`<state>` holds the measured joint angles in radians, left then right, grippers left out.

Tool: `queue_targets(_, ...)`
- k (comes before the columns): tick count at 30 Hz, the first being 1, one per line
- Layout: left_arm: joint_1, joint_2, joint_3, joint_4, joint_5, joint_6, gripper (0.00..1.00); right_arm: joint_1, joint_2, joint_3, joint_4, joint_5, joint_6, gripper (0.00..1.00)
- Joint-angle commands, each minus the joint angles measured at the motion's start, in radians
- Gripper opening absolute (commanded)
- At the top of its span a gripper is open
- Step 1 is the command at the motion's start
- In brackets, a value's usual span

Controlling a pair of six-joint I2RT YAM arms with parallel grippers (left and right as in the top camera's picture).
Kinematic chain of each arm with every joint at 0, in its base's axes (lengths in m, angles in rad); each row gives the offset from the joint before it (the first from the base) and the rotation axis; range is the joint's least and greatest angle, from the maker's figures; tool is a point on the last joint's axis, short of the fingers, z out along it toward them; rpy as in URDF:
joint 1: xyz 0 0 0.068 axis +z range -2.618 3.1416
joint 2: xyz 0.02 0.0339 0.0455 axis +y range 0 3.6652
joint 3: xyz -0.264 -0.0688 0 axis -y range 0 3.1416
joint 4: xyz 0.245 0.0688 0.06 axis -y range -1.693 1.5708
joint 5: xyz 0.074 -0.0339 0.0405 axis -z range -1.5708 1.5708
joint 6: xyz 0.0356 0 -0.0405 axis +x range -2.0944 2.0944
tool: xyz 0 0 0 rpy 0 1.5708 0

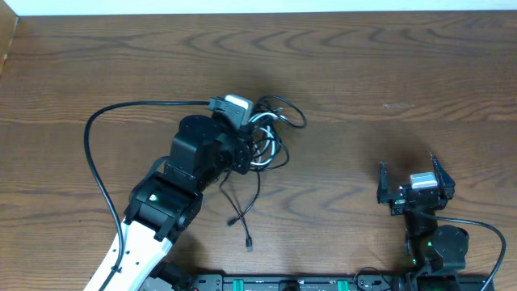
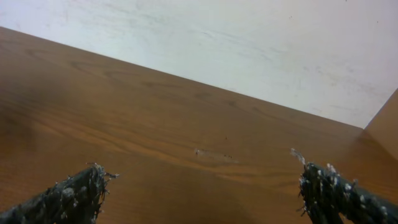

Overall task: Untangle cables
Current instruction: 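Lift the cable bundle with the left gripper and raise it up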

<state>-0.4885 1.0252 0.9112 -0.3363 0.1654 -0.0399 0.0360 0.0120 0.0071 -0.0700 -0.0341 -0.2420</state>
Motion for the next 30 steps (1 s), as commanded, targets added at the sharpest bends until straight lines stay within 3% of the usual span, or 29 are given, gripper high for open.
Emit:
queue_targets(1, -0.001, -0.015, 0.019, 0.059, 0.132, 0.069, 0.08, 0.005, -0.007, -0.002, -0.003, -0.010, 0.002, 0.99)
queue_targets(8, -0.001, -0.015, 0.019, 0.123, 0.140, 0.002, 0.07, 0.005, -0.007, -0.002, -0.002, -0.010, 0.002, 0.99)
queue_targets(16, -0.001, -0.013, 0.019, 0.306, 0.141, -0.249, 0.08, 0.005, -0.007, -0.002, -0.001, -0.015, 0.015, 0.99)
queue_targets(23, -0.001, 0.019, 0.019, 0.422, 0.140, -0.414, 0.08, 0.005, -0.007, 0.006, 0.044, -0.238, 0.368, 0.99)
queue_targets(30, -0.001, 0.118, 0.019, 0.488, 0.128, -0.602, 0.07, 0.004, 0.037, 0.150, -0.039, -0.276, 0.406, 0.99)
